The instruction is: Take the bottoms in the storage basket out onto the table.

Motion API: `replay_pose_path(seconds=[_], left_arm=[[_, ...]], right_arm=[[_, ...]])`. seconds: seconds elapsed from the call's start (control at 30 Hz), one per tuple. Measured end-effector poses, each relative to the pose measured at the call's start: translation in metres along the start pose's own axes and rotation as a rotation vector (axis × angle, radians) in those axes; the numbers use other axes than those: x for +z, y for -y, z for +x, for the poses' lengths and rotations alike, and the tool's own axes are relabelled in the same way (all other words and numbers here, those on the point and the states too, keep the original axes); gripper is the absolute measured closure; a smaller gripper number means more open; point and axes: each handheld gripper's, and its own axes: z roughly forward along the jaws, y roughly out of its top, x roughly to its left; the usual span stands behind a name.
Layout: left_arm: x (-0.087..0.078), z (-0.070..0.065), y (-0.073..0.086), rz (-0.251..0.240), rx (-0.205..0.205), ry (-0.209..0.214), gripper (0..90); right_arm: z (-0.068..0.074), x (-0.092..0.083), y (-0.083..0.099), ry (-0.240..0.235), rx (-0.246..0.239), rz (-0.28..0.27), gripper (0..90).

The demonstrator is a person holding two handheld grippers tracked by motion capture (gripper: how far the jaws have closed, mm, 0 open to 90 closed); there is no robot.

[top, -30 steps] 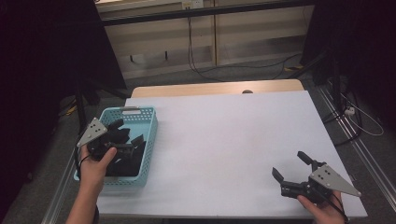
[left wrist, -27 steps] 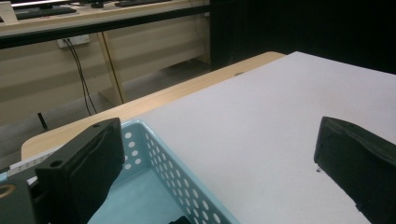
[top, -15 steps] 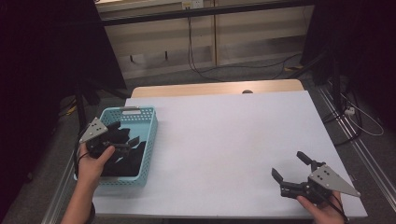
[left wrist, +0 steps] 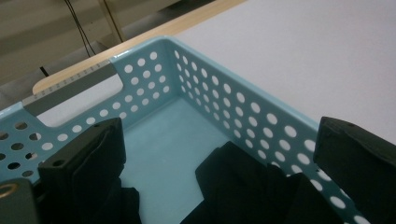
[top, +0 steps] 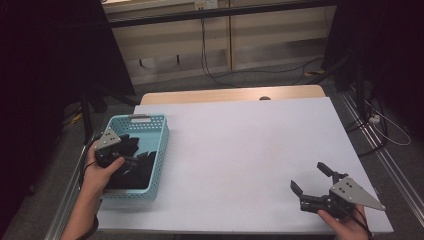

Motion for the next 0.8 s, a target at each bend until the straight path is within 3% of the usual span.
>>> replay_pose_path(seconds=[0.2, 0.37, 0.53, 0.8], left_arm=[[0.005, 0.004, 0.006, 0.063, 0.036, 0.015, 2.7], [0.009, 0.007, 0.014, 0.099, 0.038, 0.021, 3.0], [0.014, 0.005, 0.019, 0.146, 0.079, 0.048, 3.6], [0.019, 0.004, 0.021, 0.194, 0.097, 0.083, 4.1]], right_arm=[[0.0, 0.0, 0.0, -0.001, -0.002, 0.003, 0.2], [0.0, 0.0, 0.0, -0.004, -0.003, 0.002, 0.2], [0.001, 0.0, 0.0, -0.004, -0.003, 0.003, 0.2], [0.001, 0.0, 0.0, -0.008, -0.003, 0.002, 0.2]])
